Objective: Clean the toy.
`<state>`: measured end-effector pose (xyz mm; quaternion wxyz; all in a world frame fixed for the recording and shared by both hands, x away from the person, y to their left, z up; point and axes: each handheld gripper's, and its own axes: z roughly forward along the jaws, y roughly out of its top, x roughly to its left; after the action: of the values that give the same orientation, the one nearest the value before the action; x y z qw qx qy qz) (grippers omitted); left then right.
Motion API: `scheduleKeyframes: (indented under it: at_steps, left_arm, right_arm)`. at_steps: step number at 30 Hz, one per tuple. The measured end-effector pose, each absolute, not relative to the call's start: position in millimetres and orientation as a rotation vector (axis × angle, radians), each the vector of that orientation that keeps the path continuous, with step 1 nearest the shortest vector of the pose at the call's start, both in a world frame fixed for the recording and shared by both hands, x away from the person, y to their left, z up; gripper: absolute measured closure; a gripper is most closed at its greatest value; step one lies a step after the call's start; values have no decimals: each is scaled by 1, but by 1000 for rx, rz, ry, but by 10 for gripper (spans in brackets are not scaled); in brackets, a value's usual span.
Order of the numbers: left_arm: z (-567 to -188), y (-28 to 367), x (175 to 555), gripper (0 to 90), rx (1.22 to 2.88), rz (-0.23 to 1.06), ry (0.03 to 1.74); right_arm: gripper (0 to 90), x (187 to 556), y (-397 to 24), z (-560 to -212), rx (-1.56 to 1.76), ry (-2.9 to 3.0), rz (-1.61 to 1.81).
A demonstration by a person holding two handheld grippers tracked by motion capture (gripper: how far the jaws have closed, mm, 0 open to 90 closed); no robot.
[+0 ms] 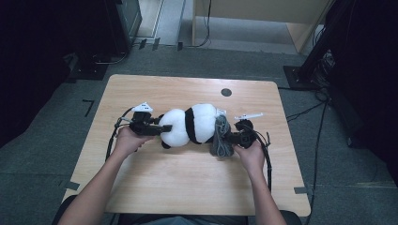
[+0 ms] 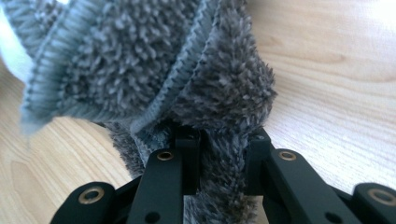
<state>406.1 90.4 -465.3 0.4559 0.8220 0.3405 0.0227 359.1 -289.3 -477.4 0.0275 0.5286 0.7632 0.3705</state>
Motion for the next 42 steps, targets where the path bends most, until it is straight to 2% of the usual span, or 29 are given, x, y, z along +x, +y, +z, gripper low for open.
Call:
scheduleKeyframes:
  at_steps: [10,20,26,30,42]
  left_arm:
    - [-465,91,406,447,2029,53,840]
    - [-465,91,406,447,2031,51,841]
    - [-465,91,407,447,2028,49,845]
    - [-465,91,407,447,2030,46,846]
    - [-464,90,407,447,2026,42,852]
  right_arm:
    - [766,363,-299,-482,1713,2353,1089]
    - [778,351,-301,-436,1593,2291,1206]
    - [779,337,-274,-401,1416,2318,1309]
    - [778,332,-249,-393,1311,2368,1347]
    - [778,333,-164,-414,1096,2550,1440]
